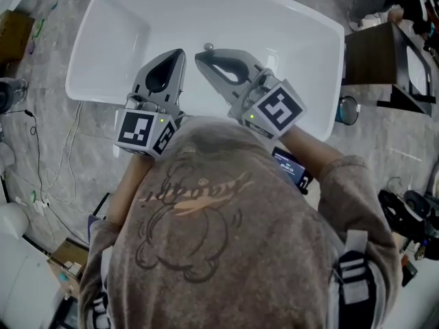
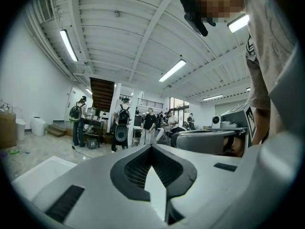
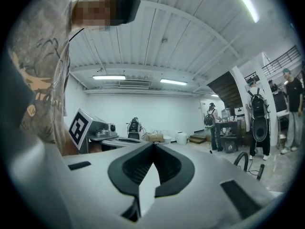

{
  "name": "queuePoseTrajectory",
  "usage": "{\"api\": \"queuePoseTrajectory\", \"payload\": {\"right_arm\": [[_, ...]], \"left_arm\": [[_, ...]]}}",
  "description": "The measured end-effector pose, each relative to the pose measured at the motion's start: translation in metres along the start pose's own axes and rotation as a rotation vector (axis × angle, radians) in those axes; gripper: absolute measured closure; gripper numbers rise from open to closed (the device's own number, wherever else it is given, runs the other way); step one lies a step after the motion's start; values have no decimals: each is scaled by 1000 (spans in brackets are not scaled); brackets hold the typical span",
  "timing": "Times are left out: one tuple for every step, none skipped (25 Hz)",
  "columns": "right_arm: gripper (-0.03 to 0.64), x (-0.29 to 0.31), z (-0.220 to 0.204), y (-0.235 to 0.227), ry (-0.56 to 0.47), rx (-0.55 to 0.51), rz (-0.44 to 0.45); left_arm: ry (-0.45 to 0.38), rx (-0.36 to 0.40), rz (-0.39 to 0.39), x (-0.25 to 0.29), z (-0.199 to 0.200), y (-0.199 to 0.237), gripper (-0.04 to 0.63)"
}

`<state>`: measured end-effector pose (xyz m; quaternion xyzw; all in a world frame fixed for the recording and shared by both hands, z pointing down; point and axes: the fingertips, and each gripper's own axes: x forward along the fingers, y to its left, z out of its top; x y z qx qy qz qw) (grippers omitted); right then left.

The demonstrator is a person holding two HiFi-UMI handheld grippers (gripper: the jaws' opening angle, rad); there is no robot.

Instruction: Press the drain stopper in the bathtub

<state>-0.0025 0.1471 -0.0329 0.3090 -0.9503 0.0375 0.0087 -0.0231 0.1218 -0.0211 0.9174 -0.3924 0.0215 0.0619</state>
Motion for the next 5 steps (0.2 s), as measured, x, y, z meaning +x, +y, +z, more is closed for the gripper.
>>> {"api": "queuePoseTrajectory", "payload": {"right_arm": [[618,0,-1,1,-1,-1,2],[618,1,-1,1,-2,-2,4],[618,1,-2,0,-3,-1,6],[618,2,-3,-1,-4,1,7],[618,2,-4,-2,-4,3,9]], "left_arm": [[0,2,3,-1,-1,0,594],[-1,3,6,-1,-2,1,595],[0,4,8,0,-3,1,594],[0,5,10,1,-3,2,595],[0,5,12,2,-4,3,594]]}}
